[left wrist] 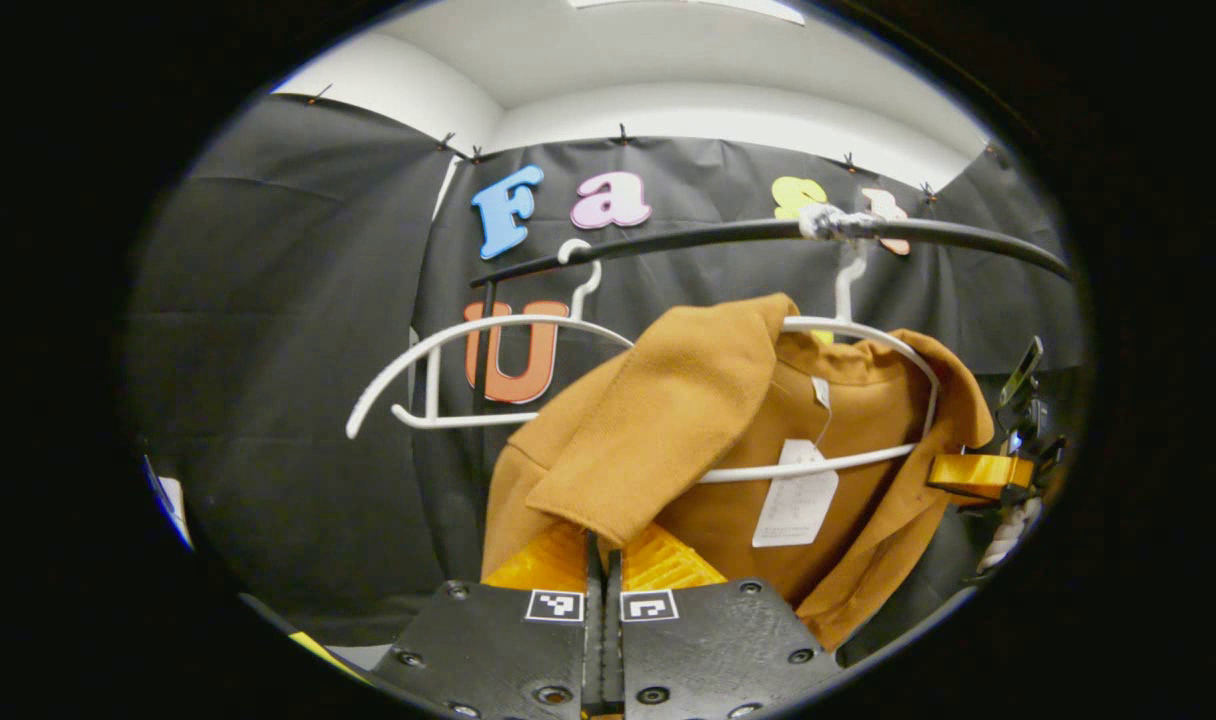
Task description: Grasp the clothes on the hanger with both hands and then place them into the laundry hamper below.
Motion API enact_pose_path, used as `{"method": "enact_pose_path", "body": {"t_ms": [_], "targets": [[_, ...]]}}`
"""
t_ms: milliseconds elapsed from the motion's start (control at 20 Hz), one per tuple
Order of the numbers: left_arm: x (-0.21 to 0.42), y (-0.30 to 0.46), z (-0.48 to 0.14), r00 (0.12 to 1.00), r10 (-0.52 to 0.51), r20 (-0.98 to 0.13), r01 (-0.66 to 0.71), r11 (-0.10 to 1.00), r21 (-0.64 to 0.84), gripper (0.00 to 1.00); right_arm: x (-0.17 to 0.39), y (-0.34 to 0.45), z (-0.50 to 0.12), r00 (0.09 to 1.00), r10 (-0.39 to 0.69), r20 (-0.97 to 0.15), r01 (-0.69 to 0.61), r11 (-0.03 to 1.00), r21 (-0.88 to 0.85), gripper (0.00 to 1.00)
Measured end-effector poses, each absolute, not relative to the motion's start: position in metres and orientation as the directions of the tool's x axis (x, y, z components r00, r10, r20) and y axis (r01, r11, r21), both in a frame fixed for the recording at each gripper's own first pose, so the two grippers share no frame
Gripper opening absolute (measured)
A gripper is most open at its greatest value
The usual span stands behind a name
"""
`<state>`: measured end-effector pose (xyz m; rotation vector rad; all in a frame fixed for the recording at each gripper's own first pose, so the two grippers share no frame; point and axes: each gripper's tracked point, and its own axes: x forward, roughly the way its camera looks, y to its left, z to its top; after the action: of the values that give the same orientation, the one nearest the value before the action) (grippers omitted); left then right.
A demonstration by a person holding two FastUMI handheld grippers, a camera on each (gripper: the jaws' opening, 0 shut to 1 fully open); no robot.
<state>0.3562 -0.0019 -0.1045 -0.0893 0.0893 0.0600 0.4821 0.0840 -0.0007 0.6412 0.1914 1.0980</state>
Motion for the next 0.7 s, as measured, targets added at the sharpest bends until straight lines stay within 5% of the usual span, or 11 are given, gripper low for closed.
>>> {"method": "enact_pose_path", "body": {"t_ms": [350, 700], "targets": [[0.359, 0.029, -0.052, 0.996, 0.087, -0.013, -0.087, 0.993, -0.085, 0.00, 0.472, 0.058, 0.052, 0.396, 0.845, 0.360, -0.782, 0.105, 0.615, 0.03], [0.359, 0.040, -0.058, 0.996, 0.061, -0.058, -0.066, 0.994, -0.082, 0.05, 0.511, -0.001, 0.041, 0.558, 0.733, 0.389, -0.686, 0.145, 0.713, 0.02]]}}
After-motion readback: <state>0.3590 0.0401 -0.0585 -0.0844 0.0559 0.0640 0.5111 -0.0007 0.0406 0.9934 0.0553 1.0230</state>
